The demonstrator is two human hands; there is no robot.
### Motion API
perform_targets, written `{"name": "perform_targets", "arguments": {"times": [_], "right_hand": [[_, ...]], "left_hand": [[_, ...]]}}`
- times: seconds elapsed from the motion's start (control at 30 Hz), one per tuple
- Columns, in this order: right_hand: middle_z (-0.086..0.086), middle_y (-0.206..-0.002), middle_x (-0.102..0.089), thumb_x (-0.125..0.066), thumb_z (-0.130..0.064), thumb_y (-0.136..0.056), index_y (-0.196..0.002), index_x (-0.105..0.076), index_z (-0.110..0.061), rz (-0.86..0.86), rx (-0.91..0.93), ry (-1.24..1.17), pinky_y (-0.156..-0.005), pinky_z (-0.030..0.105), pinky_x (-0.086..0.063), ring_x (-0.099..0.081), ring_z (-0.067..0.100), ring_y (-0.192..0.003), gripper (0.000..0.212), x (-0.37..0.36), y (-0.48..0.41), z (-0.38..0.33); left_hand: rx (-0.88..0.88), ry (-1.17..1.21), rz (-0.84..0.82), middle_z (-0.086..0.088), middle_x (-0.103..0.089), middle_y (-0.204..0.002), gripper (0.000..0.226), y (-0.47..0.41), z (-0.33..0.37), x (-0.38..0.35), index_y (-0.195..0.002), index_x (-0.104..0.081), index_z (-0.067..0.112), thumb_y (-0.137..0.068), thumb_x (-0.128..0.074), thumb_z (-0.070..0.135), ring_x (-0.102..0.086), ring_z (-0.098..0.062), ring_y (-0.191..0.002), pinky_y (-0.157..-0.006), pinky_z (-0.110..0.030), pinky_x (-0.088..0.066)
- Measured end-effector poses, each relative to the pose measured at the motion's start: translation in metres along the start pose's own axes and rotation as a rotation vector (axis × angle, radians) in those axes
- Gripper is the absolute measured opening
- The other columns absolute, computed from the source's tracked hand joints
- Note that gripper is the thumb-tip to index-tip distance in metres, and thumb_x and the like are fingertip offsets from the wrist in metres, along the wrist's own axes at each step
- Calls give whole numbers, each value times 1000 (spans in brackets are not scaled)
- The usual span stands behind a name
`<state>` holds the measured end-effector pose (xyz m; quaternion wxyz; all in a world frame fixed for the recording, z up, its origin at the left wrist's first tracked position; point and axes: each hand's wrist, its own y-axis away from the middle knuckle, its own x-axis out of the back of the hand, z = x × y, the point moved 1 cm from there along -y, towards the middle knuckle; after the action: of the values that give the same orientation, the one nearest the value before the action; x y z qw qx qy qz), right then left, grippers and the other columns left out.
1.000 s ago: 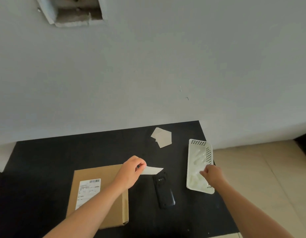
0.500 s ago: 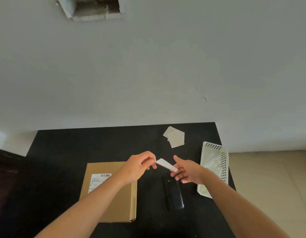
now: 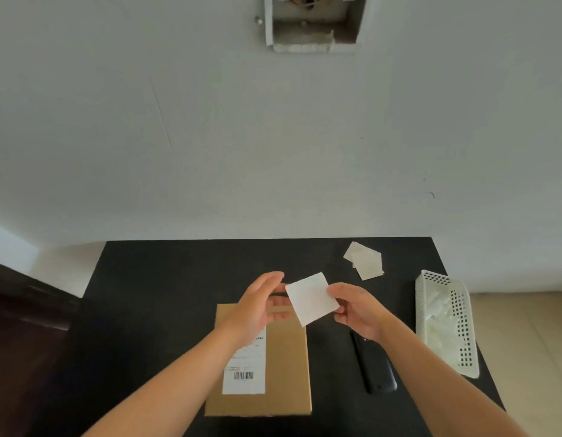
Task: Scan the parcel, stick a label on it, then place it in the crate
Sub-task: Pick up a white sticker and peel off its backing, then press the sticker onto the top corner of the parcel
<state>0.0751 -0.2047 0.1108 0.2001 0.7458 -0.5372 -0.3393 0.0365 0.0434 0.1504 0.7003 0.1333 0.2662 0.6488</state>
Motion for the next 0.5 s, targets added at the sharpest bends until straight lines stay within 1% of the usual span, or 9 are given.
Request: {"name": "perform_targets", "arguments": {"times": [0.03,0.1,0.17,0.23,0.33,0.43,0.5], "right_hand": [[9,-90,-68,-65,-24,-98,-104,-74,-7,13,27,-2,-60,25,-41,-49,12,-65,20,-12,-2,2],[6,-82,-65,-63,-23,-100,-103,-72,-5,43,69,4,-60,27,-38,-46,12,-63,20,-31,-3,5],[5,-78,-60,-61,-21,-102,-101,-72,-4,107,96,31,-60,27,-37,-44,12,-62,20,-48,-3,8],[5,-75,-59,-59,-21,-104,-102,-72,-4,181,111,51,-59,27,-38,-44,13,-63,22,-60,-2,12],[4,-73,-62,-57,-21,-105,-107,-72,-3,240,109,68,-60,27,-39,-45,14,-64,24,-71,-2,18],[2,-71,-64,-59,-23,-104,-103,-73,-6,309,70,170,-61,26,-43,-49,15,-65,22,-77,-3,26],[3,-72,-63,-64,-23,-101,-99,-74,-9,382,46,272,-60,25,-45,-51,15,-66,18,-76,-7,37]], "left_hand": [[41,56,3,-4,-77,-112,32,3,-4,7,-128,-61,28,-102,-59,46,-76,-24,-105,-80,-37,-64],[75,73,-8,-4,-78,-110,31,7,-11,17,-125,-62,23,-102,-62,44,-76,-22,-104,-78,-34,-63],[76,70,16,-7,-75,-115,28,8,-15,25,-123,-63,19,-102,-64,38,-74,-24,-107,-81,-35,-64],[64,37,88,-7,-75,-117,21,7,-19,34,-117,-65,16,-102,-64,30,-74,-23,-107,-83,-35,-65],[62,-14,163,-4,-80,-108,12,5,-26,45,-106,-69,10,-102,-64,20,-78,-18,-98,-86,-38,-66],[71,-79,225,-4,-80,-102,10,2,-33,52,-101,-71,11,-100,-65,19,-77,-20,-95,-86,-41,-66],[88,-172,257,-6,-78,-98,11,0,-42,53,-99,-71,12,-100,-62,19,-74,-19,-90,-85,-40,-66]]}}
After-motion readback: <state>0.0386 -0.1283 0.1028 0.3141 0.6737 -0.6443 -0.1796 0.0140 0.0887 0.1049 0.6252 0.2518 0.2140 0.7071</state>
